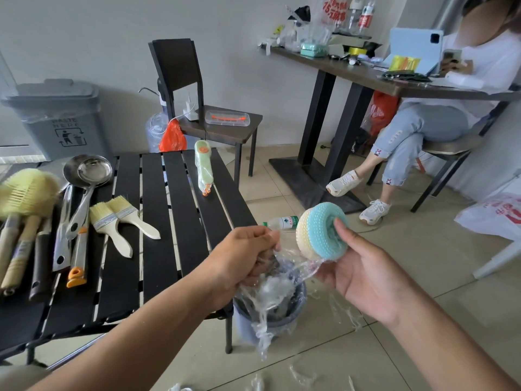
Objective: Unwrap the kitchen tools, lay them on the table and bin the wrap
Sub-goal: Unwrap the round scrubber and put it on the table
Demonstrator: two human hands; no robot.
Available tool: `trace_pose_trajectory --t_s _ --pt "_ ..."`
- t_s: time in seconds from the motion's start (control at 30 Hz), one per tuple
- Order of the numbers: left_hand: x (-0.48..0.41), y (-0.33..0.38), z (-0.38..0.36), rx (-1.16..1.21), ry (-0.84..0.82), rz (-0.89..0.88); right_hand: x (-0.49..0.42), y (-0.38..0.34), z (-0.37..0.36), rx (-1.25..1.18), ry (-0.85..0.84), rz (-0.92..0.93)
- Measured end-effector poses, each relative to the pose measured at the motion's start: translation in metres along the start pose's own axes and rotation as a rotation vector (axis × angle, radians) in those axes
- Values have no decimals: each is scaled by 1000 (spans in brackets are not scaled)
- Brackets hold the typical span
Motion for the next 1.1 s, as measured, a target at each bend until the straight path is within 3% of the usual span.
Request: trace_pose_trajectory --t_s 0.17,0.37,0.47,0.63,0.73,0.9,1.03,1.1 --pt "1 6 10 -3 182 20 -5 -5 10 -63 124 7" --pt "4 8 4 -103 104 -165 -7 -5 7 -20 128 19" --pt "-4 12 10 114 129 -213 -6 1 5 55 142 -43" --pt "-8 19 19 658 -97 -150 -7 20 -1 43 61 -193" --pt "-12 14 21 723 -114 -158 -7 25 -8 -25 -23 -234" --pt "-11 1 14 90 54 -226 -6 17 -12 -206 -50 -165" --pt "-8 -7 -5 -170 2 -209 -5 13 -11 -202 38 -95" --pt "-11 -9 -11 -383 49 -303 -3 12 -9 -182 79 -68"
Point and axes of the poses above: each hand's wrist, its own x-axis away from the middle knuckle, its own z-axis out of the back of the hand, y = z × x, the point moved 1 cm from there along -x, towards the middle knuckle, and after that the axes turned 2 degrees about y, right-handed, at the moved point
